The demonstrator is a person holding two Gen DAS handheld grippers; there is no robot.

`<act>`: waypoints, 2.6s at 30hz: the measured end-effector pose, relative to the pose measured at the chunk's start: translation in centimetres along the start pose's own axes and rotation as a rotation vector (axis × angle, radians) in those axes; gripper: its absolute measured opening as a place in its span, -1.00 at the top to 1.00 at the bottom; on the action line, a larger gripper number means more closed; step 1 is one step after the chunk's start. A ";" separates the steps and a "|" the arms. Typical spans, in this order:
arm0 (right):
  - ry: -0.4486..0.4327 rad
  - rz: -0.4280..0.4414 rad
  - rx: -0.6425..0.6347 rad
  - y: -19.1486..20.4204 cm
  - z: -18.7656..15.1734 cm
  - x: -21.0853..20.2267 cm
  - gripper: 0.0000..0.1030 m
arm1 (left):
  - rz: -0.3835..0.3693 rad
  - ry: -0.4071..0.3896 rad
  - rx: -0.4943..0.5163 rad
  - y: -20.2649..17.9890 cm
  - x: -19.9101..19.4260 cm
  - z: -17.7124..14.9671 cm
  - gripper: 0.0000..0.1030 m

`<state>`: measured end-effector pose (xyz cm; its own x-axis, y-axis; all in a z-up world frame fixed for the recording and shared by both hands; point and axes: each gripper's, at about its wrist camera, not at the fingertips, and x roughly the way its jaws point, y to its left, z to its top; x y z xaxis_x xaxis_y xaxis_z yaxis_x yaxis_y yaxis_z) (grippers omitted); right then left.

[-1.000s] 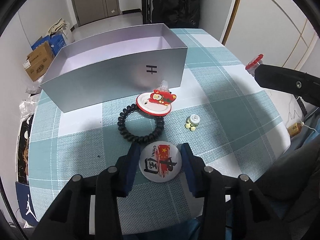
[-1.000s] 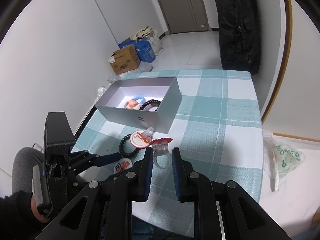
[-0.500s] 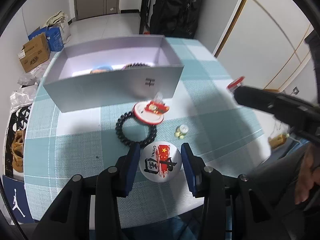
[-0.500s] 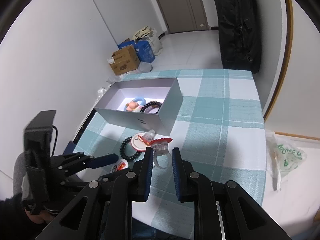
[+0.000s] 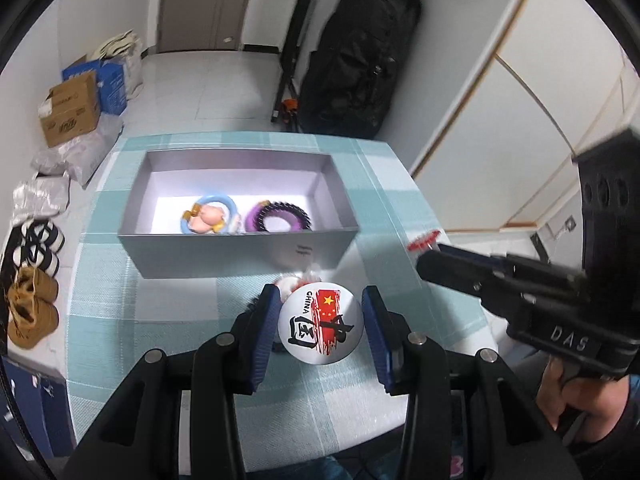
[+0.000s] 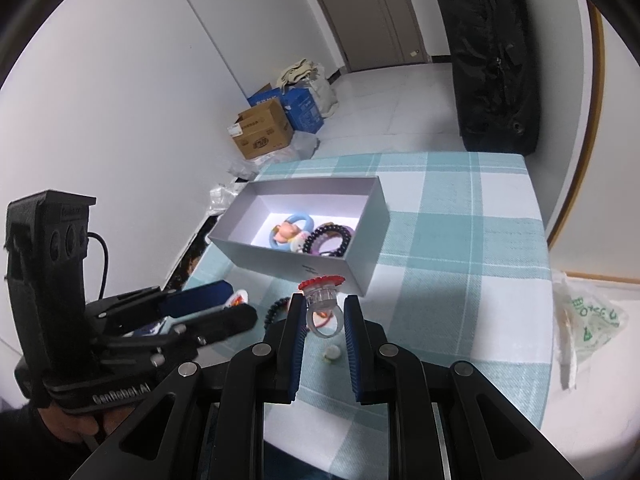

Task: Organize jewelry
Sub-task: 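Carry the flag badge and red ring over the grey box and lower them in, then open both tools to release the items and lift out of the box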

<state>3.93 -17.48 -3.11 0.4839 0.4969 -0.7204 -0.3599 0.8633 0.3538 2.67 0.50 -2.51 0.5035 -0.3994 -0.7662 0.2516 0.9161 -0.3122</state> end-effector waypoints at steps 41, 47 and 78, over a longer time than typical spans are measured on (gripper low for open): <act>0.045 0.121 0.024 -0.1 7.6 7.2 0.65 | -0.019 0.036 -0.211 6.4 4.6 7.3 0.29; 0.063 0.131 0.047 -0.6 7.7 7.8 0.65 | -0.017 0.042 -0.211 6.5 5.1 7.5 0.29; 0.013 0.069 0.052 -1.9 6.5 5.7 -0.40 | -0.046 -0.065 -0.273 6.6 2.3 7.0 -0.19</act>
<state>12.61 -15.72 -4.02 0.4489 0.5544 -0.7009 -0.3500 0.8307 0.4329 11.29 5.34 -2.39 0.5512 -0.4339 -0.7126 0.0482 0.8693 -0.4920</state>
